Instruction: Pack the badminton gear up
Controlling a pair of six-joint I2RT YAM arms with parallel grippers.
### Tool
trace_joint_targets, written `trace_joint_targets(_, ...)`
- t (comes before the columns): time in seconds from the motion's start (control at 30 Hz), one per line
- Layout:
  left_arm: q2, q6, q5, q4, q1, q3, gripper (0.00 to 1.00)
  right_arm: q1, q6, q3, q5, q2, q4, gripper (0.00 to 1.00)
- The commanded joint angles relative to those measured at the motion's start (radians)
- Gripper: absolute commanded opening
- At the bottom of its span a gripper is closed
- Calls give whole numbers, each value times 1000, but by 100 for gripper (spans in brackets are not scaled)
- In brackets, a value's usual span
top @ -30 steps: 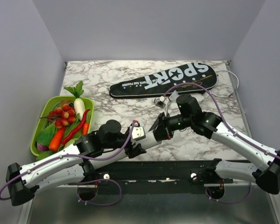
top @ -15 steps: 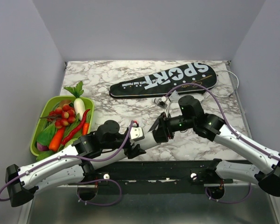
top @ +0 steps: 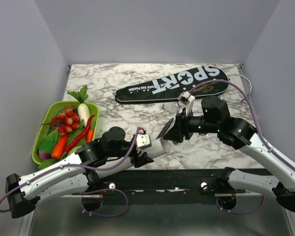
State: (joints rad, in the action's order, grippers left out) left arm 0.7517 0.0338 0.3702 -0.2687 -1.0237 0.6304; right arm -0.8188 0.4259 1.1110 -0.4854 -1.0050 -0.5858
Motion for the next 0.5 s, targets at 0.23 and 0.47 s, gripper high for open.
trace_joint_targets(0.23,-23,-31,12,6,-7,-12,0,399,-3,4,303,-137,10,59)
trace_joint_targets(0.47,-43,-31,4,5,-9,-12,0,538,7,73,381,-424,126,63)
